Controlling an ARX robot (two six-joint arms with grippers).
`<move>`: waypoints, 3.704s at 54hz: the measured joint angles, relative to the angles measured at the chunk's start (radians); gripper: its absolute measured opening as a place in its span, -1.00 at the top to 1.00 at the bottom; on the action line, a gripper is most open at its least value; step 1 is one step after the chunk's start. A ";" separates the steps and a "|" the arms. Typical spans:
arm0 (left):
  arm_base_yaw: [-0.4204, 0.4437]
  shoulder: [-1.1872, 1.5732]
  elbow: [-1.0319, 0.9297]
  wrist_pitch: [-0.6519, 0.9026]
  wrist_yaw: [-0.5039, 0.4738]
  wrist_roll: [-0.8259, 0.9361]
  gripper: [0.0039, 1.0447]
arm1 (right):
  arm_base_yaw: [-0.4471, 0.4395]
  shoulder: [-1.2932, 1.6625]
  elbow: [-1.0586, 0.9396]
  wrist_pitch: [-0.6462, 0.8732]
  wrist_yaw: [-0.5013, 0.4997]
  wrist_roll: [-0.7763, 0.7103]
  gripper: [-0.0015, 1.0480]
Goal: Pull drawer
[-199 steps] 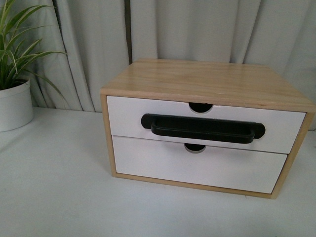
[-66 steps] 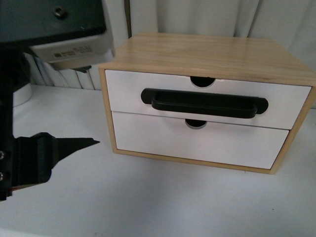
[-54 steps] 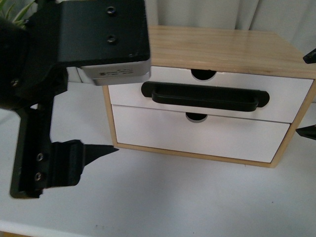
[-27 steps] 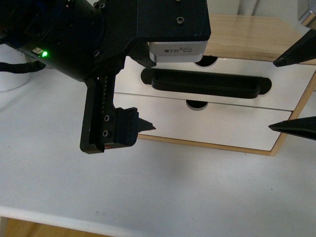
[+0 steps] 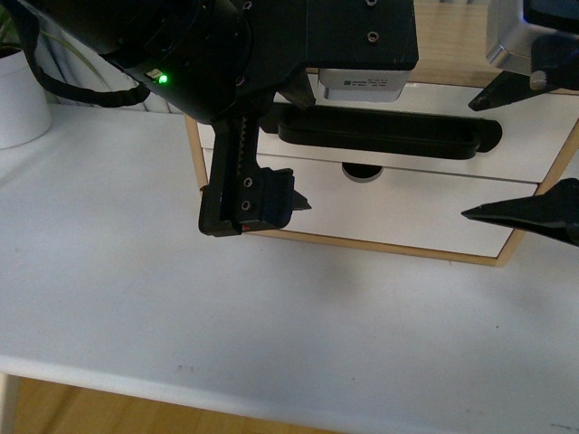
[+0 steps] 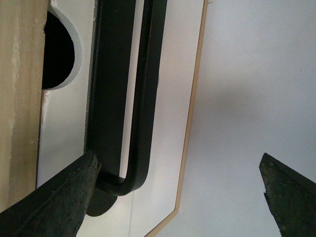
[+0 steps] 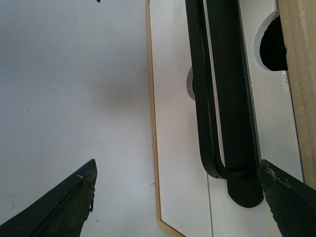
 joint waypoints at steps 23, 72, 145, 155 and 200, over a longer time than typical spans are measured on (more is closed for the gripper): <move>0.009 0.032 0.010 -0.009 0.024 -0.004 -0.89 | 0.019 0.085 0.013 0.066 -0.042 0.024 -0.83; 0.006 0.043 0.011 -0.023 0.047 -0.031 -0.89 | 0.000 0.119 0.021 0.008 -0.052 -0.024 -0.83; -0.061 -0.101 -0.036 -0.422 -0.008 0.022 -0.89 | 0.024 -0.055 -0.023 -0.445 -0.095 -0.231 -0.83; -0.060 -0.141 -0.079 -0.305 -0.027 0.006 -0.89 | 0.018 -0.081 -0.042 -0.392 -0.119 -0.183 -0.83; -0.077 -0.761 -0.564 0.452 -0.351 -0.425 -0.89 | -0.185 -0.678 -0.412 0.375 -0.098 0.498 -0.83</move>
